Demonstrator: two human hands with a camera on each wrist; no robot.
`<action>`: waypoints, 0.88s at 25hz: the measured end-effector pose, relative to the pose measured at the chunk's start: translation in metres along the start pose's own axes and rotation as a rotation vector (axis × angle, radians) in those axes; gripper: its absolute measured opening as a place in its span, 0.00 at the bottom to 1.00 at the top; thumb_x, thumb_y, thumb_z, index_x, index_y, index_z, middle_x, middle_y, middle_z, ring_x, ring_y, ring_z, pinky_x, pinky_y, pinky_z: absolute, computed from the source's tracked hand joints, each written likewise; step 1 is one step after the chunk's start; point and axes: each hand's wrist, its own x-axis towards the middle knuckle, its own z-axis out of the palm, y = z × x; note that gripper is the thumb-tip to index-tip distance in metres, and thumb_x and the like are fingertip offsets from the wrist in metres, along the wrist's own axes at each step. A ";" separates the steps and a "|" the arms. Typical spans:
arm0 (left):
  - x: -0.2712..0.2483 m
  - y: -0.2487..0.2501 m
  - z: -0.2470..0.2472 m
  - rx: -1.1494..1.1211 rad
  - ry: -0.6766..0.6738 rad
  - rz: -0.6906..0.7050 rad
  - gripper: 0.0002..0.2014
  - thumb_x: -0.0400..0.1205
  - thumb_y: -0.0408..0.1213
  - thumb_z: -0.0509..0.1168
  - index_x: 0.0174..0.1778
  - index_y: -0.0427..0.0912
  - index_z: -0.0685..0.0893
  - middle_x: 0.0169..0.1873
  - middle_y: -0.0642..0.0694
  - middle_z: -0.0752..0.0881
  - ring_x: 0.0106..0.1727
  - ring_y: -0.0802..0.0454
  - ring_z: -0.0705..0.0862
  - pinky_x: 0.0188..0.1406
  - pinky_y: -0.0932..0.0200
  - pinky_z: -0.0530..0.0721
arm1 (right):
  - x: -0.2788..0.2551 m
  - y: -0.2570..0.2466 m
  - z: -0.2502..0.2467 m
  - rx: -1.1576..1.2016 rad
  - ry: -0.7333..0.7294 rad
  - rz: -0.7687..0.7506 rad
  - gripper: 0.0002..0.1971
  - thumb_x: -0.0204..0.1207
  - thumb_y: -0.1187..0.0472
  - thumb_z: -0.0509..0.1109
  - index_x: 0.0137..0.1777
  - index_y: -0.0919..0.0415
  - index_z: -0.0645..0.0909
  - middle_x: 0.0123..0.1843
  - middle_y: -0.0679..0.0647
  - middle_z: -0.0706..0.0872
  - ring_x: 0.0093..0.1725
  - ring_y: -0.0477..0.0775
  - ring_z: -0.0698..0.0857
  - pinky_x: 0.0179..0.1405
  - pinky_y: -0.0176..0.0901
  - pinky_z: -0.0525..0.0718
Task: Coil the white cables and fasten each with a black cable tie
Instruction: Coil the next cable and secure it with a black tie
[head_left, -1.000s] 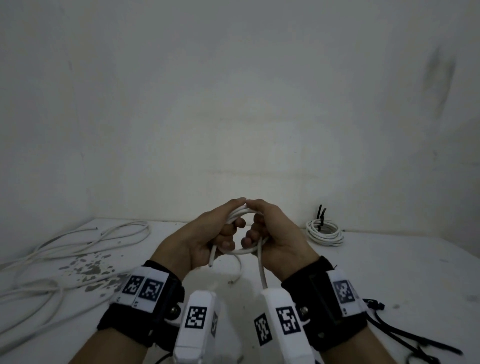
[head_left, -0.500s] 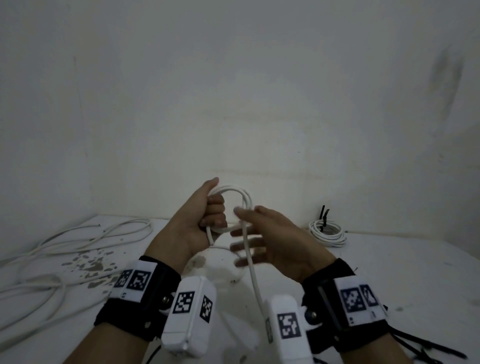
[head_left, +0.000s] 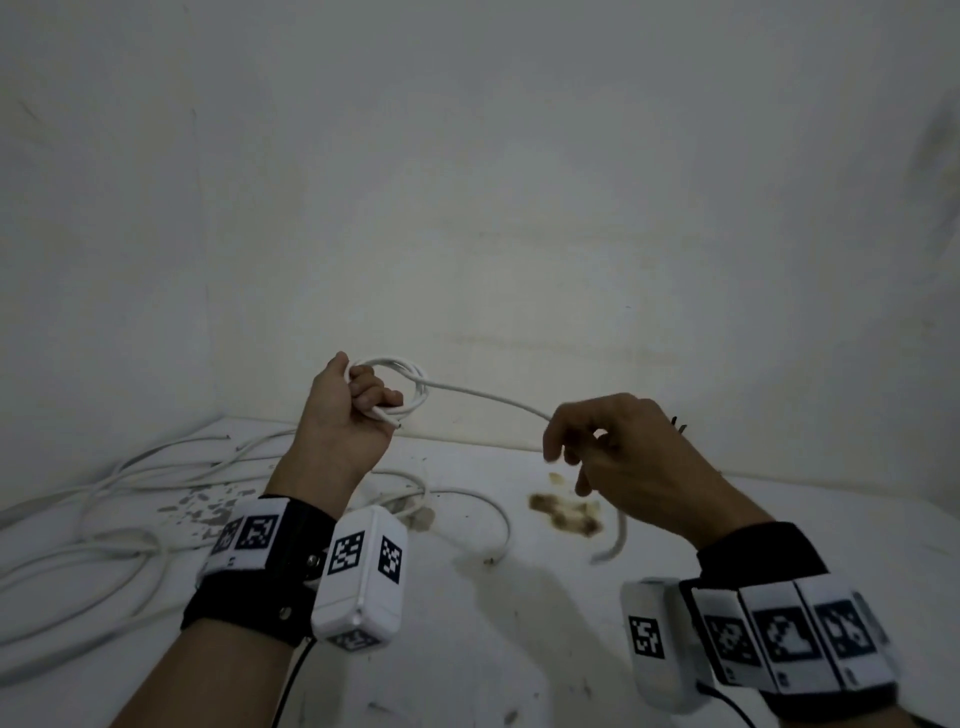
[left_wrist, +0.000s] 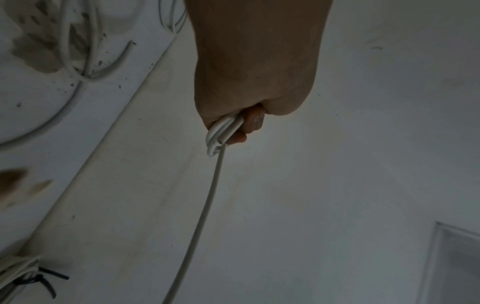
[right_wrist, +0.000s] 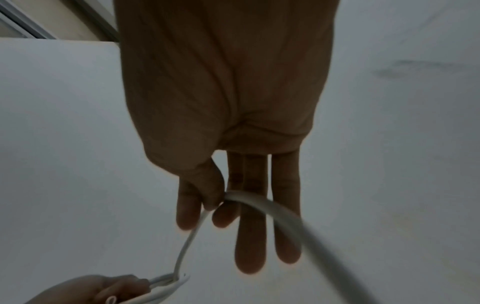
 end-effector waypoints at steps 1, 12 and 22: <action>0.001 -0.001 -0.001 -0.004 -0.005 -0.004 0.22 0.91 0.50 0.50 0.31 0.46 0.66 0.14 0.55 0.64 0.12 0.59 0.60 0.20 0.68 0.72 | 0.000 0.000 0.002 -0.018 -0.055 0.014 0.20 0.82 0.69 0.61 0.41 0.46 0.89 0.36 0.47 0.88 0.33 0.49 0.90 0.31 0.33 0.85; -0.002 -0.017 0.002 -0.125 -0.084 -0.058 0.25 0.91 0.50 0.47 0.30 0.42 0.68 0.18 0.52 0.71 0.17 0.56 0.71 0.28 0.64 0.83 | 0.005 -0.010 0.012 0.055 0.116 0.113 0.23 0.84 0.39 0.61 0.41 0.53 0.90 0.27 0.42 0.88 0.26 0.40 0.85 0.34 0.42 0.85; -0.032 -0.060 0.029 0.487 -0.110 -0.222 0.24 0.89 0.55 0.53 0.32 0.44 0.72 0.19 0.50 0.76 0.16 0.55 0.77 0.14 0.67 0.75 | 0.001 -0.046 0.041 1.011 -0.170 0.255 0.18 0.86 0.59 0.66 0.55 0.78 0.84 0.45 0.70 0.91 0.41 0.62 0.91 0.30 0.43 0.88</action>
